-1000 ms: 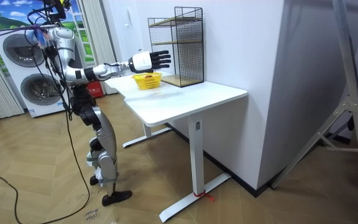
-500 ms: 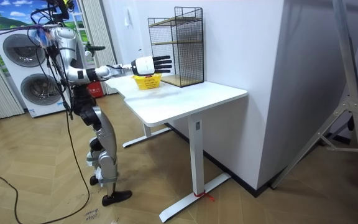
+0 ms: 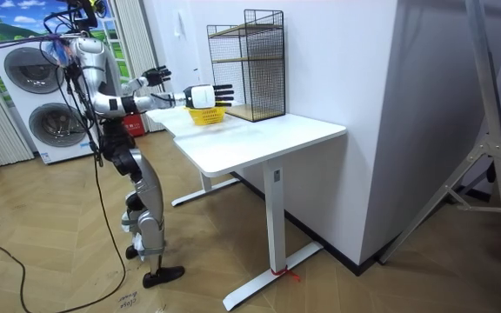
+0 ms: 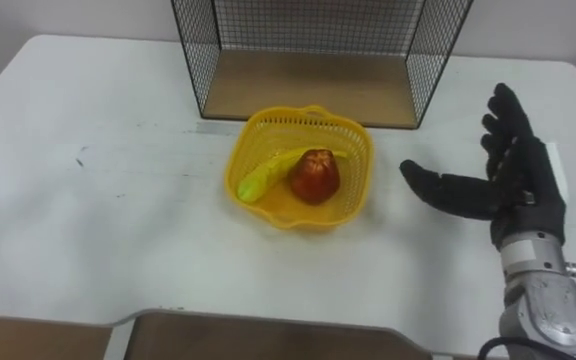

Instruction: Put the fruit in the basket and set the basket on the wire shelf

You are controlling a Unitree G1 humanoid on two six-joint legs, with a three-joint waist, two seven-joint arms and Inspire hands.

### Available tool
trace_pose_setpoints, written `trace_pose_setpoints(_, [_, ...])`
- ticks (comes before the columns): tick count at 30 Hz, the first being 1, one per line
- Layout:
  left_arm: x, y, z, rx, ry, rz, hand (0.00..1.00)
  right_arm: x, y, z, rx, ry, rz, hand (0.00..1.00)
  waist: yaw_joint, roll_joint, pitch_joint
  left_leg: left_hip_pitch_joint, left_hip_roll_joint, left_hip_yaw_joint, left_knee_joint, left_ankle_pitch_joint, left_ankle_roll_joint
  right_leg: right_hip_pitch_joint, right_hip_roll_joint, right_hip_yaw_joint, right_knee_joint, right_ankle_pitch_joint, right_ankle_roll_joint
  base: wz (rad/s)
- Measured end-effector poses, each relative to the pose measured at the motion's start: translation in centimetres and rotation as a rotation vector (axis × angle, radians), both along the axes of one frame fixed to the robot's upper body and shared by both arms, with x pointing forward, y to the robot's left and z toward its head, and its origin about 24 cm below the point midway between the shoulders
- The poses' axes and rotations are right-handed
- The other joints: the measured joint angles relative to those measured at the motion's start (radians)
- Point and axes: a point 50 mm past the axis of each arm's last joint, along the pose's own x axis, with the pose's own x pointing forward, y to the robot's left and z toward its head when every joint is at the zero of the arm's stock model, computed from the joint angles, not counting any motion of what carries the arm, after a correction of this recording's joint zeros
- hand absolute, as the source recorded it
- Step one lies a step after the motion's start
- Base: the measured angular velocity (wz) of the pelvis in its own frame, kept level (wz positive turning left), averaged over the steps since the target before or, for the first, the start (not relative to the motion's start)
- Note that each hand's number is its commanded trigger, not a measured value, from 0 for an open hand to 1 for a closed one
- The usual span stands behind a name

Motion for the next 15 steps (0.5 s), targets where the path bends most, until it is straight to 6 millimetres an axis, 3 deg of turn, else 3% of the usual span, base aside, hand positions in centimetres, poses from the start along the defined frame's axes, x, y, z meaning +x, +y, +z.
trace_pose_setpoints(5, [0.7, -1.6, -1.8, -0.018, 0.069, -0.124, 0.00, 0.6, 1.7, -1.3, 0.036, 0.048, 0.105, 0.00, -0.021, 0.001, 0.0042, -0.009, 0.000, 0.002, 0.002, 0.000, 0.000, -0.010, -0.002, 0.000, 0.011, 0.000, 0.000, 0.00])
trace_pose_setpoints(15, [1.1, -3.1, -2.8, -0.020, 0.109, -0.262, 0.00, 2.1, 2.6, -1.0, 0.104, 0.011, 0.149, 0.00, -0.042, -0.001, 0.0030, -0.018, 0.001, 0.016, -0.002, 0.002, 0.002, -0.031, -0.001, 0.002, 0.009, 0.001, -0.001, -0.02])
